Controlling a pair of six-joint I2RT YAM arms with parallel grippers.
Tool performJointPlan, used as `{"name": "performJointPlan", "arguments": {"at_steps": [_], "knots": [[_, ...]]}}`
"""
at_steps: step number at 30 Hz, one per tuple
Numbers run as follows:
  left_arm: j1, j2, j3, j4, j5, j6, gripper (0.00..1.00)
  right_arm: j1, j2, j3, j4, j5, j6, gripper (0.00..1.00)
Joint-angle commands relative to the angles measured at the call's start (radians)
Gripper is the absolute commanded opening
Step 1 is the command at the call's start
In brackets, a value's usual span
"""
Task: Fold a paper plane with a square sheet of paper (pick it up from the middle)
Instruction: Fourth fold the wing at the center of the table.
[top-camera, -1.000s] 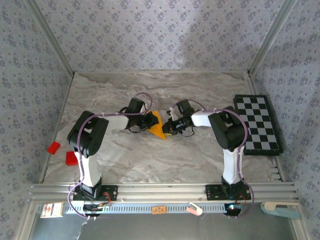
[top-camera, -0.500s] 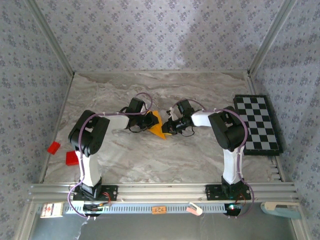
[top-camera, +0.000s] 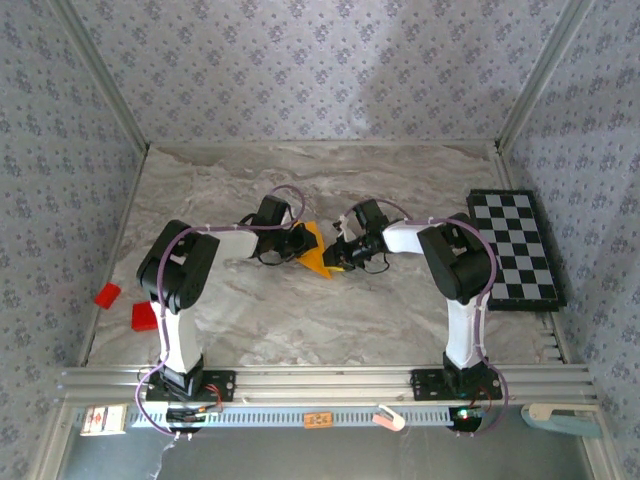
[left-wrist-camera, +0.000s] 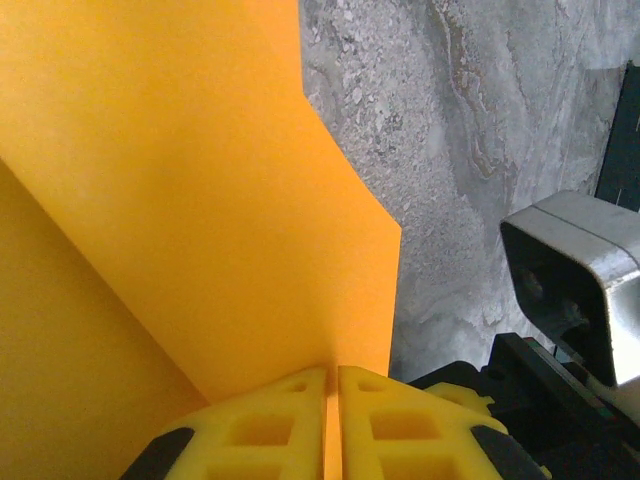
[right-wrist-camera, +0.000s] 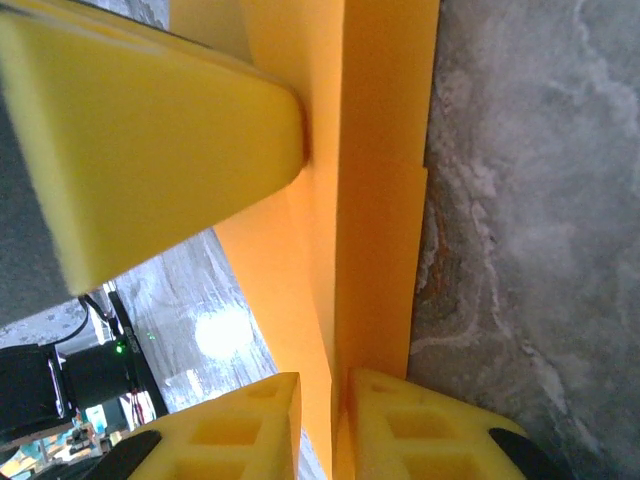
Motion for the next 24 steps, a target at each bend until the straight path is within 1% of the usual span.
{"name": "performJointPlan", "arguments": {"at_steps": [1, 10, 16, 24], "knots": [[0.008, 0.007, 0.018, -0.016, 0.006, 0.019, 0.12, 0.005, -0.033, -0.016, -0.074, 0.005, 0.016, 0.21], [0.008, 0.004, 0.013, -0.016, 0.007, 0.017, 0.12, 0.006, -0.051, -0.028, -0.098, 0.009, 0.01, 0.2], [0.007, 0.004, 0.009, -0.014, 0.005, 0.014, 0.12, 0.01, -0.024, -0.03, -0.1, 0.015, 0.005, 0.15], [0.009, 0.004, 0.008, -0.017, 0.001, 0.01, 0.12, 0.016, 0.009, -0.014, -0.152, 0.053, -0.023, 0.14]]}}
